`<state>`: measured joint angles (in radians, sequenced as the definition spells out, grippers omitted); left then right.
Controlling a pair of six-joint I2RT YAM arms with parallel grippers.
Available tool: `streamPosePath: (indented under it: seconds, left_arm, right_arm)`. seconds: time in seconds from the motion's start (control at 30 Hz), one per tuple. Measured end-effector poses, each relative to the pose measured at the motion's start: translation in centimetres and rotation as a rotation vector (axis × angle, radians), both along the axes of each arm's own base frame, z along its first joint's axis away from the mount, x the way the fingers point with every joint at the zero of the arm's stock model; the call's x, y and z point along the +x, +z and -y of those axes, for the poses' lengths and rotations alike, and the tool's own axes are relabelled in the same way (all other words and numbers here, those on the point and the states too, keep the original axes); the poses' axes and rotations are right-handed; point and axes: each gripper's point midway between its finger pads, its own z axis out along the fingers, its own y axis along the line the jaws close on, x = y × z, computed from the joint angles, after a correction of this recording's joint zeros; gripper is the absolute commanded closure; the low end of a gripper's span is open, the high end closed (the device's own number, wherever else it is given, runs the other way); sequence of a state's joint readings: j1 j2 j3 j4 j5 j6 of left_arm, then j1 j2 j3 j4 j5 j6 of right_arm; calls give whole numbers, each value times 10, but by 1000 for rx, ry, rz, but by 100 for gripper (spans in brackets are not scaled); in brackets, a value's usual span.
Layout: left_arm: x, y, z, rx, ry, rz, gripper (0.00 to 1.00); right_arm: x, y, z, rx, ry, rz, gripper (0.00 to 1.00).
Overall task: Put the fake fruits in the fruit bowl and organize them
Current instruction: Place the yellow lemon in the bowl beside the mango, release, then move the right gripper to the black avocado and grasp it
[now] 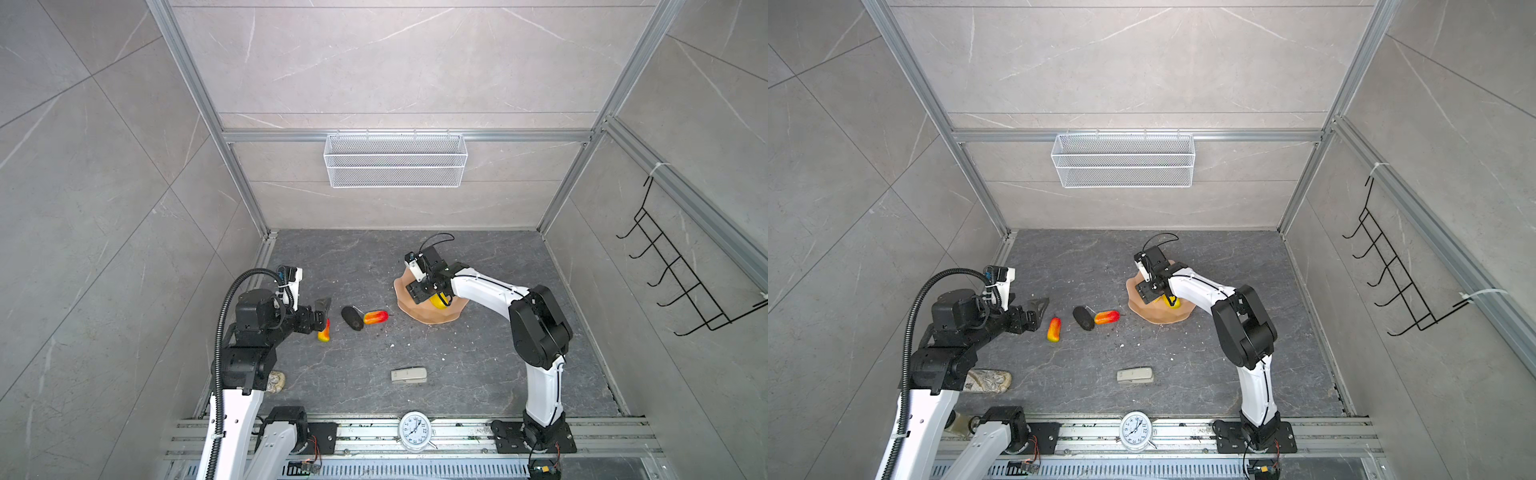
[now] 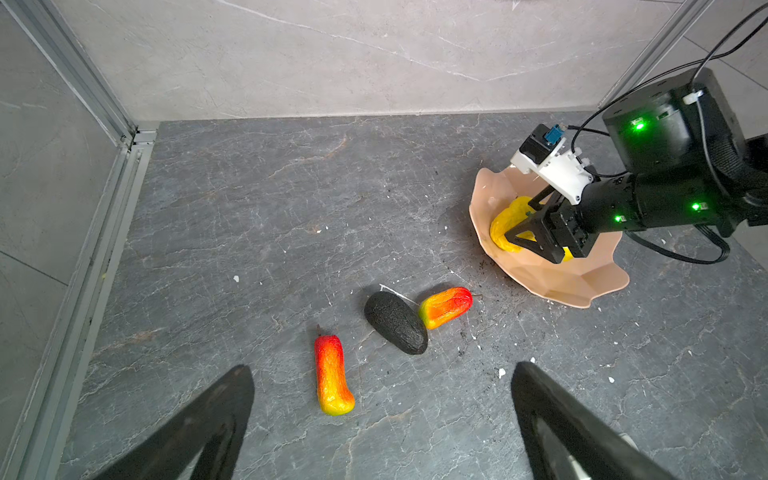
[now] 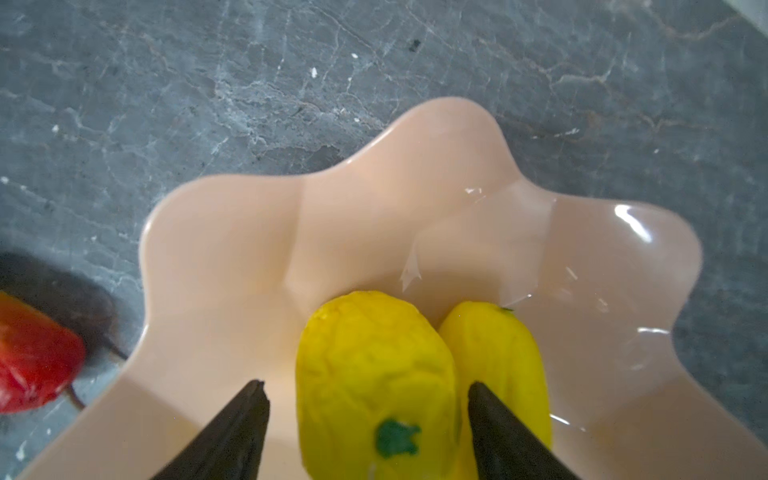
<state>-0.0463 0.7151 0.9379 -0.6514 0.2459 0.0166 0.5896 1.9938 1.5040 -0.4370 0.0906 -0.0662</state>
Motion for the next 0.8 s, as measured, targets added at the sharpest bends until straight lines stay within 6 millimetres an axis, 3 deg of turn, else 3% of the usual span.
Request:
streamPosePath:
  seconds: [0.07,0.27,0.37,0.43,0.53,0.6,0.8]
  left_arm:
    - [0,-1,0,0,0,-3,0]
    - [1,-1,0,1,0,-6,0]
    - [1,-2,0,0,0,-6,0]
    - [1,-1,0,0,0,-6,0]
    - [1,-1,0,0,0,-6,0]
    - [1,-1,0,1,0,-6,0]
    - [1,-1,0,0,-1,-5,0]
  right_arm:
    - [0,17,0,15,2,24,0]
    - [-8,85,-15,77,46,133,0]
    - [-35,108,-46,115,156,162,0]
    - [-63,113,-80,140,266,159,0]
    - [-102,103,-128,162,403,117,0]
    - [-118,88,-155,169,452,88,0]
    - [-131,15,-200,153,411,-14,6]
